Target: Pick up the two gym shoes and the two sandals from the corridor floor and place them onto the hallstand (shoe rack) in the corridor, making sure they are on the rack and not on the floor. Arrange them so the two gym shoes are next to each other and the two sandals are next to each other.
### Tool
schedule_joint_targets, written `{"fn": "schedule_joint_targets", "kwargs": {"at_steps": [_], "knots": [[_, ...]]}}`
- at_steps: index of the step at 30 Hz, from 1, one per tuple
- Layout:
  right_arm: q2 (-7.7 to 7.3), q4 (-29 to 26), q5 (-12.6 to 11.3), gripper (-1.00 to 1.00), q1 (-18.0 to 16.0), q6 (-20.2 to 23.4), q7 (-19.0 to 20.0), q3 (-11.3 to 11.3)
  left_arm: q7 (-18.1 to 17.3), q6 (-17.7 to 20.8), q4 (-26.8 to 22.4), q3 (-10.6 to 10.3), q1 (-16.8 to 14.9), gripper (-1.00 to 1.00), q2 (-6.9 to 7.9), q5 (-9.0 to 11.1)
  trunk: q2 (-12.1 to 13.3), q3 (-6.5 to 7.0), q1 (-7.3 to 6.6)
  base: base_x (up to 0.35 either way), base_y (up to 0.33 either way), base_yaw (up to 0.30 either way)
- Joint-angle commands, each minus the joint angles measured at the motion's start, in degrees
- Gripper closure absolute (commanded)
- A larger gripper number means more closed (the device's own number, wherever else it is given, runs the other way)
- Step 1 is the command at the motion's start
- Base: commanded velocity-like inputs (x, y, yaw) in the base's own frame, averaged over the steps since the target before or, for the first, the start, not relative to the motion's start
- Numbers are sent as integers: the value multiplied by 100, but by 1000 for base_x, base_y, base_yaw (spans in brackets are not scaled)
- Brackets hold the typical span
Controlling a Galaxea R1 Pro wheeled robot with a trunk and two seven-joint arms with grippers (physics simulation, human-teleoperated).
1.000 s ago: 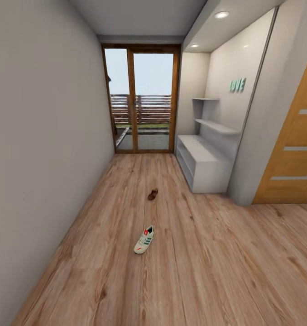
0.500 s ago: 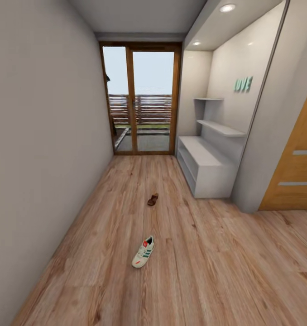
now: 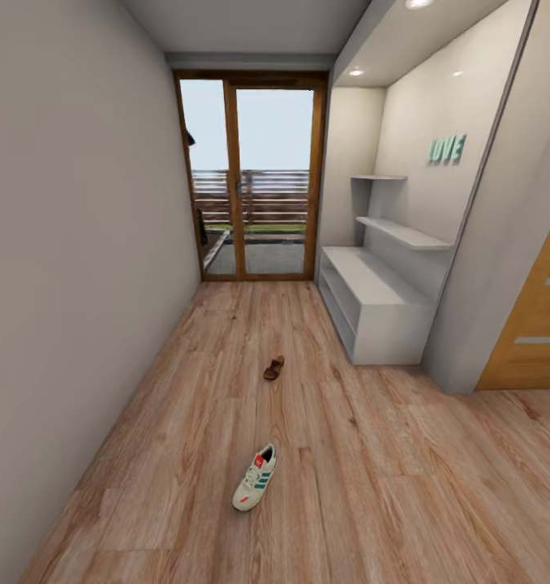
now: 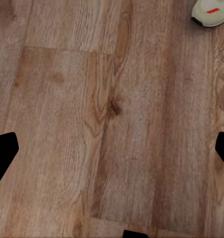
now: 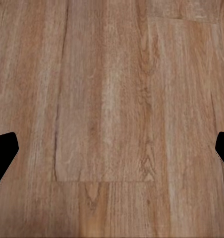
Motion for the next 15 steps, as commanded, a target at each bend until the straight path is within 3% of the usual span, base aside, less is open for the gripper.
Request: {"fn": "schedule_joint_targets", "kwargs": {"at_steps": [1, 15], "knots": [[0, 4, 39, -100, -4, -14, -24, -1, -3, -18, 5, -1, -4, -100, 0, 37, -2, -6, 3, 339, 0, 0], [0, 4, 37, -100, -6, -14, -25, -3, -3, -18, 5, 0, -4, -100, 0, 36, -2, -6, 3, 339, -6, 0]]}}
